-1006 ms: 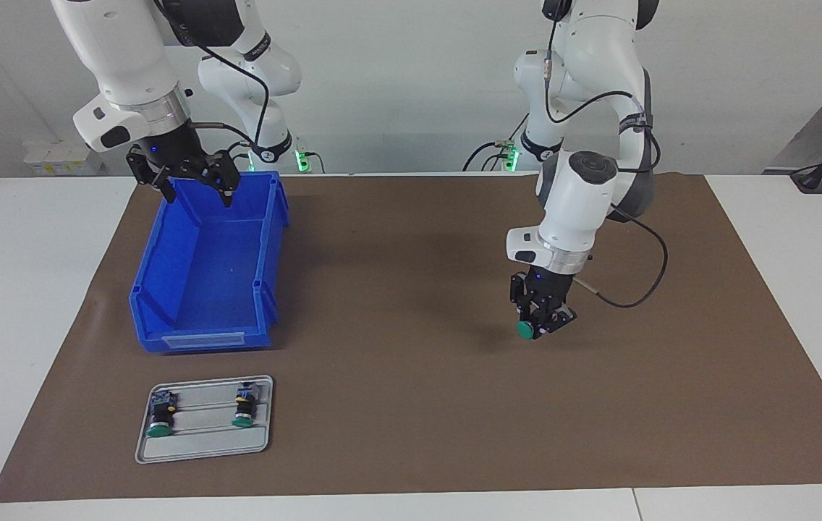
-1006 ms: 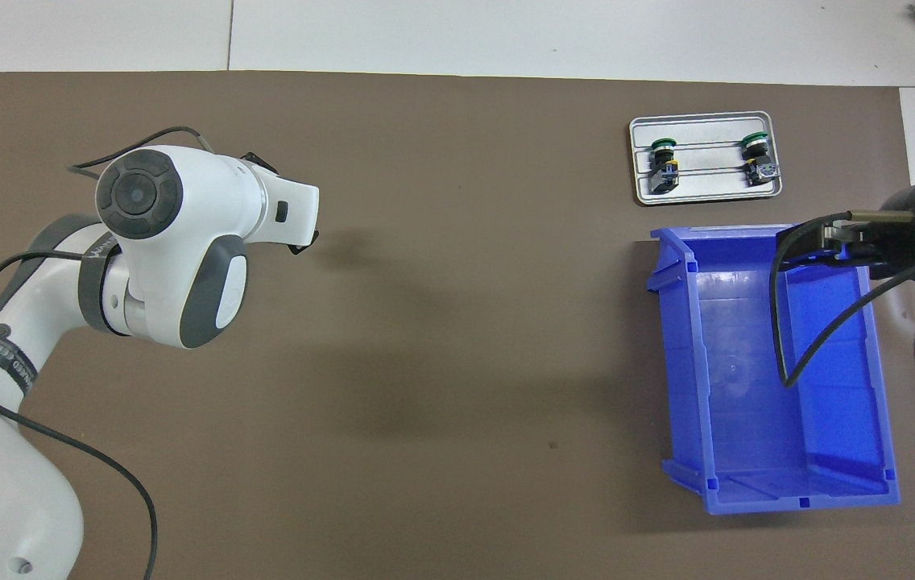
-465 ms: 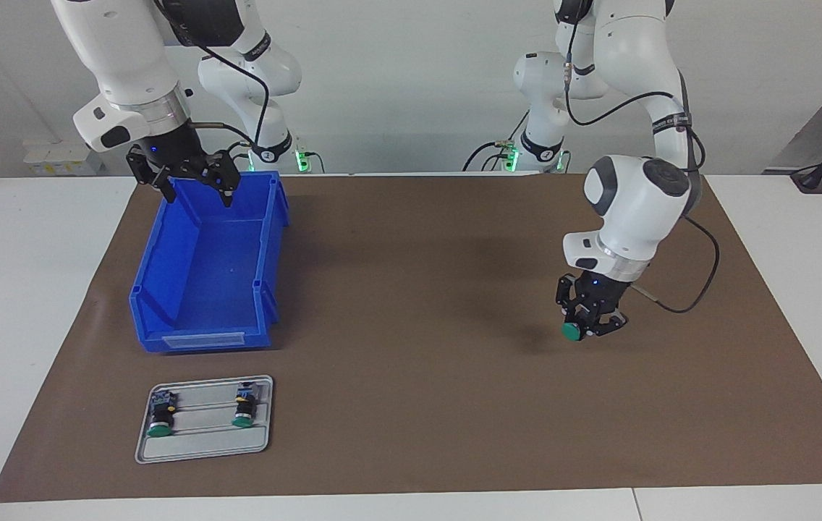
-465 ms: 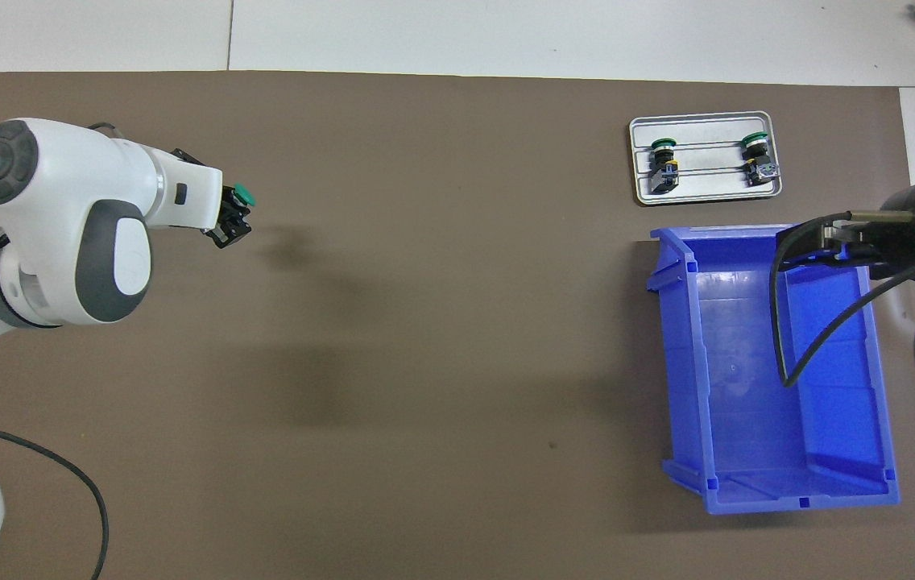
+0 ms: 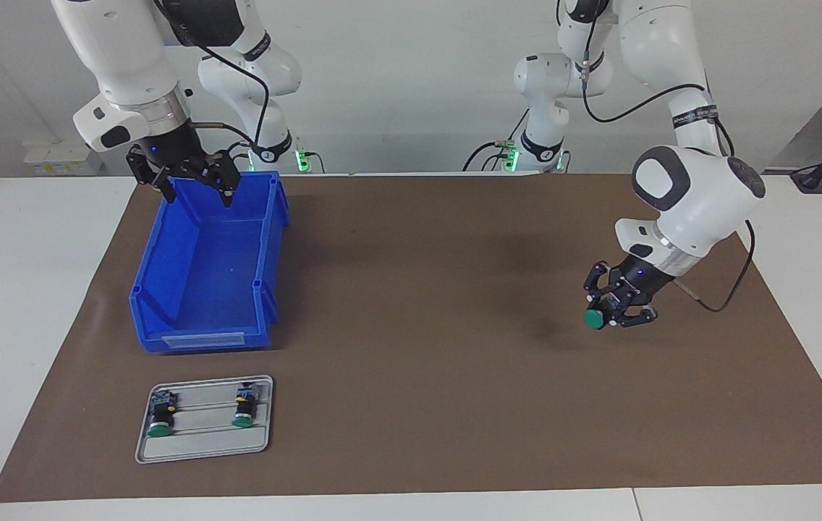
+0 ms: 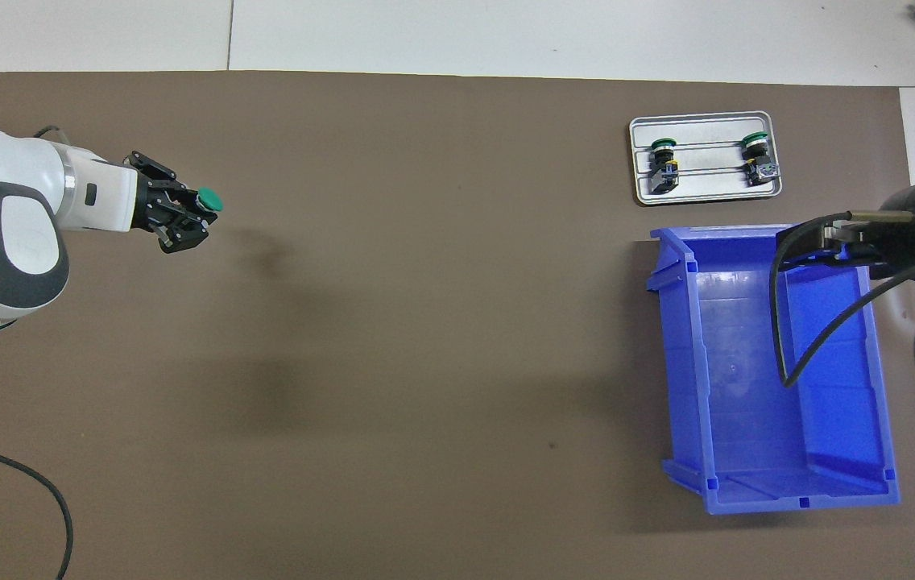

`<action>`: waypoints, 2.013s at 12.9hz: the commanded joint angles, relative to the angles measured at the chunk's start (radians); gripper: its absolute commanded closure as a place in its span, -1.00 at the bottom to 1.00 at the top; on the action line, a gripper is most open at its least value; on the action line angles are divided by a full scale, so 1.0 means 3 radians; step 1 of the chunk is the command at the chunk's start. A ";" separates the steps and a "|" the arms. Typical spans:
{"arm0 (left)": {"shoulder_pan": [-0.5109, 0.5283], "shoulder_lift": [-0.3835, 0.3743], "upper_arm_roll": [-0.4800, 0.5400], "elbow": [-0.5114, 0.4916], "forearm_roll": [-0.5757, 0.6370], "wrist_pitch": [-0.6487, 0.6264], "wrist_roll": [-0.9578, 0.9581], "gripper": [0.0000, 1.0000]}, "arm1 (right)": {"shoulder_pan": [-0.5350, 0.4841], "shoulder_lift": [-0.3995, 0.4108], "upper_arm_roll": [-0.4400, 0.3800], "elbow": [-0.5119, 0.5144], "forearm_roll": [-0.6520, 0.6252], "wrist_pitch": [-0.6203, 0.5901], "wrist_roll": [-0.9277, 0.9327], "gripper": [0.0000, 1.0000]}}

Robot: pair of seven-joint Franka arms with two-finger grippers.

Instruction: Place and press button with both arms

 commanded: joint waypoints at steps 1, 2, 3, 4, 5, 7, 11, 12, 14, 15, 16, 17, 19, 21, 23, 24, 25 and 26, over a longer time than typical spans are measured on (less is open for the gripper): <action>0.0166 -0.0302 -0.0019 -0.0497 -0.0792 0.0010 0.0663 0.36 | -0.0047 -0.0045 0.0028 -0.0042 0.0076 0.0007 -0.0016 -1.00; 0.0186 -0.0338 -0.0014 -0.0564 -0.0947 0.0010 0.0787 0.46 | -0.0047 -0.0045 0.0028 -0.0042 0.0076 0.0007 -0.0016 -0.99; 0.0186 -0.0369 -0.0014 -0.0636 -0.0989 0.0010 0.0818 0.64 | -0.0047 -0.0045 0.0028 -0.0042 0.0076 0.0007 -0.0016 -0.99; 0.0181 -0.0375 -0.0019 -0.0652 -0.1025 0.0005 0.0844 0.71 | -0.0047 -0.0045 0.0028 -0.0042 0.0076 0.0007 -0.0016 -1.00; 0.0171 -0.0380 -0.0024 -0.0682 -0.1142 0.0000 0.0860 0.74 | -0.0047 -0.0045 0.0028 -0.0042 0.0076 0.0007 -0.0016 -1.00; 0.0130 -0.0446 -0.0029 -0.0891 -0.1616 0.0005 0.1215 0.75 | -0.0047 -0.0045 0.0028 -0.0042 0.0076 0.0007 -0.0016 -0.99; 0.0054 -0.0462 -0.0039 -0.1265 -0.2390 0.0005 0.1978 0.97 | -0.0047 -0.0045 0.0023 -0.0042 0.0076 0.0007 -0.0016 -0.99; 0.0028 -0.0431 -0.0044 -0.1316 -0.2593 -0.0005 0.2202 1.00 | -0.0047 -0.0045 0.0028 -0.0042 0.0076 0.0007 -0.0016 -1.00; -0.0104 -0.0334 -0.0039 -0.1388 -0.3099 0.0010 0.2591 1.00 | -0.0047 -0.0045 0.0028 -0.0042 0.0076 0.0007 -0.0016 -1.00; -0.0156 -0.0298 -0.0039 -0.1393 -0.3238 0.0010 0.2654 1.00 | -0.0047 -0.0045 0.0028 -0.0042 0.0076 0.0007 -0.0016 -1.00; -0.0192 -0.0298 -0.0044 -0.1393 -0.3366 0.0005 0.2654 1.00 | -0.0047 -0.0045 0.0028 -0.0042 0.0076 0.0007 -0.0016 -0.99; -0.0212 -0.0298 -0.0049 -0.1393 -0.3494 0.0000 0.2660 1.00 | -0.0047 -0.0045 0.0028 -0.0042 0.0076 0.0007 -0.0016 -1.00; -0.0334 -0.0288 -0.0044 -0.1378 -0.3699 0.0015 0.2715 1.00 | -0.0047 -0.0045 0.0023 -0.0042 0.0076 0.0007 -0.0016 -0.99; -0.0422 -0.0272 -0.0044 -0.1368 -0.4061 0.0015 0.2868 1.00 | -0.0047 -0.0045 0.0028 -0.0042 0.0076 0.0007 -0.0016 -0.99; -0.0483 -0.0272 -0.0049 -0.1363 -0.4383 0.0005 0.3002 0.99 | -0.0047 -0.0045 0.0028 -0.0042 0.0076 0.0007 -0.0016 -0.99; -0.0549 -0.0272 -0.0049 -0.1363 -0.4511 0.0005 0.3068 0.98 | -0.0047 -0.0045 0.0028 -0.0042 0.0076 0.0007 -0.0016 -1.00; -0.0616 -0.0272 -0.0049 -0.1363 -0.4574 0.0010 0.3140 0.98 | -0.0047 -0.0045 0.0028 -0.0042 0.0076 0.0007 -0.0016 -0.99; -0.0626 -0.0252 -0.0049 -0.1363 -0.4594 0.0010 0.3191 0.98 | -0.0047 -0.0045 0.0028 -0.0042 0.0076 0.0007 -0.0016 -0.99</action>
